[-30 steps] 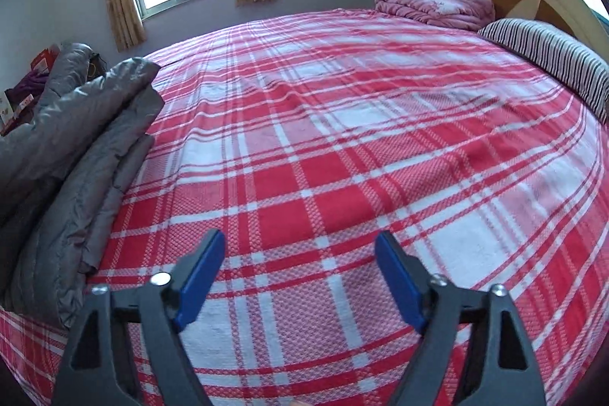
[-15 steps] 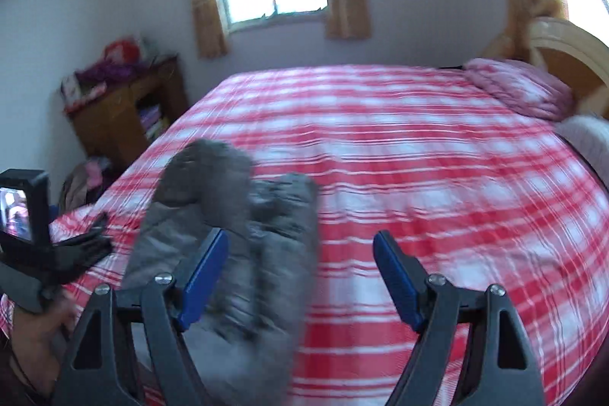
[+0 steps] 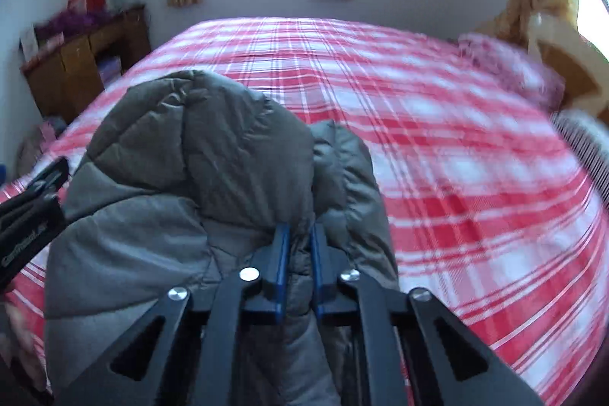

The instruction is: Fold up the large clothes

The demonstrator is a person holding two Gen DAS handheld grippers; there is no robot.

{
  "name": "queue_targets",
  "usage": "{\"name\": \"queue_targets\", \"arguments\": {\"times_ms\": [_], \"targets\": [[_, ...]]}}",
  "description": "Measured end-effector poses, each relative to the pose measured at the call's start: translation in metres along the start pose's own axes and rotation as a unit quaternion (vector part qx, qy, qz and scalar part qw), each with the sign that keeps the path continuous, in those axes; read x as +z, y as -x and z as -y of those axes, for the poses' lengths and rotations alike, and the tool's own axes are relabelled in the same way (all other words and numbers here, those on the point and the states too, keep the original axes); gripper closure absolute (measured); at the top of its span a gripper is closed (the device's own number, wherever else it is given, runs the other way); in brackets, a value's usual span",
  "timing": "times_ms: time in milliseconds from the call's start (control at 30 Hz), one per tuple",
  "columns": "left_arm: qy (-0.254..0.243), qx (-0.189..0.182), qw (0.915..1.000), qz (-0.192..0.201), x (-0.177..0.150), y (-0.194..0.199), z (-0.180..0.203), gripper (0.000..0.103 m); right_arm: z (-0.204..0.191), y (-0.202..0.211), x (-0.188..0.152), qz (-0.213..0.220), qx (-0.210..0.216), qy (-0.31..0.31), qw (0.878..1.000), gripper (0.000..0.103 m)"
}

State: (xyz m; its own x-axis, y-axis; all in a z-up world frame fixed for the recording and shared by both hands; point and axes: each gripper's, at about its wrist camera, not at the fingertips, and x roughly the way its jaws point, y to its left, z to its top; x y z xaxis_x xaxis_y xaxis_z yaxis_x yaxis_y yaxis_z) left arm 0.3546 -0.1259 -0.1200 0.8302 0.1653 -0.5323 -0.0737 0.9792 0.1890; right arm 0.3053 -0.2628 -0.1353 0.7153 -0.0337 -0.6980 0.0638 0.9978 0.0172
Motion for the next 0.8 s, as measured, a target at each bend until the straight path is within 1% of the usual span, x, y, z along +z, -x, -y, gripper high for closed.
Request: {"name": "queue_targets", "arguments": {"times_ms": [67,100,133,233,300,400,433,467,500,533,567,633,700,733,767,800], "targets": [[-0.032,0.0,0.9995,0.004,-0.005,-0.001,0.024,0.007,0.022,-0.003,-0.015,0.002,-0.006,-0.032,0.999,0.094],[-0.044,0.002,0.999,0.007,-0.007,-0.002,0.032,0.007,0.031,-0.008,-0.022,-0.003,-0.009,-0.047,0.999,0.095],[-0.054,-0.001,0.9985,0.01,-0.01,-0.003,0.04,0.007,0.039,-0.014,-0.027,-0.011,-0.011,-0.061,0.998,0.1],[-0.072,0.001,0.9972,0.02,-0.018,-0.004,0.062,0.007,0.063,-0.037,-0.046,-0.035,-0.013,-0.093,0.995,0.1],[-0.089,0.009,0.9957,0.022,-0.02,-0.005,0.073,0.007,0.071,-0.041,-0.054,-0.029,-0.013,-0.098,0.995,0.1],[-0.098,0.013,0.9948,0.022,-0.021,-0.007,0.078,0.007,0.08,-0.034,-0.054,-0.027,-0.007,-0.11,0.994,0.099],[-0.097,0.012,0.995,0.021,-0.021,-0.007,0.078,0.007,0.086,-0.027,-0.051,-0.024,-0.001,-0.121,0.992,0.092],[-0.093,0.009,0.9954,0.019,-0.022,-0.008,0.078,0.007,0.091,-0.018,-0.045,-0.017,-0.001,-0.129,0.992,0.087],[-0.091,0.006,0.9957,0.018,-0.022,-0.012,0.076,0.007,0.092,-0.016,-0.036,-0.01,-0.004,-0.13,0.992,0.085],[-0.09,0.005,0.9958,0.017,-0.022,-0.012,0.075,0.007,0.093,-0.004,-0.027,0.006,-0.01,-0.126,0.992,0.081],[-0.09,0.004,0.9958,0.017,-0.022,-0.011,0.076,0.007,0.092,0.004,-0.019,0.017,-0.014,-0.122,0.992,0.08],[-0.087,-0.014,0.9959,0.017,-0.021,-0.009,0.076,0.007,0.08,0.031,0.003,0.05,-0.017,-0.103,0.993,0.08],[-0.085,-0.017,0.9961,0.016,-0.017,-0.008,0.072,0.007,0.064,0.044,0.02,0.072,0.001,-0.083,0.994,0.08],[-0.073,-0.014,0.9971,0.013,-0.015,-0.007,0.065,0.006,0.052,0.044,0.026,0.075,0.016,-0.072,0.994,0.08],[-0.054,-0.006,0.9984,0.014,-0.012,-0.006,0.055,0.006,0.043,0.039,0.03,0.071,0.037,-0.066,0.995,0.075],[-0.037,-0.001,0.9992,0.015,-0.011,-0.005,0.046,0.006,0.037,0.033,0.031,0.068,0.046,-0.061,0.995,0.073]]}}
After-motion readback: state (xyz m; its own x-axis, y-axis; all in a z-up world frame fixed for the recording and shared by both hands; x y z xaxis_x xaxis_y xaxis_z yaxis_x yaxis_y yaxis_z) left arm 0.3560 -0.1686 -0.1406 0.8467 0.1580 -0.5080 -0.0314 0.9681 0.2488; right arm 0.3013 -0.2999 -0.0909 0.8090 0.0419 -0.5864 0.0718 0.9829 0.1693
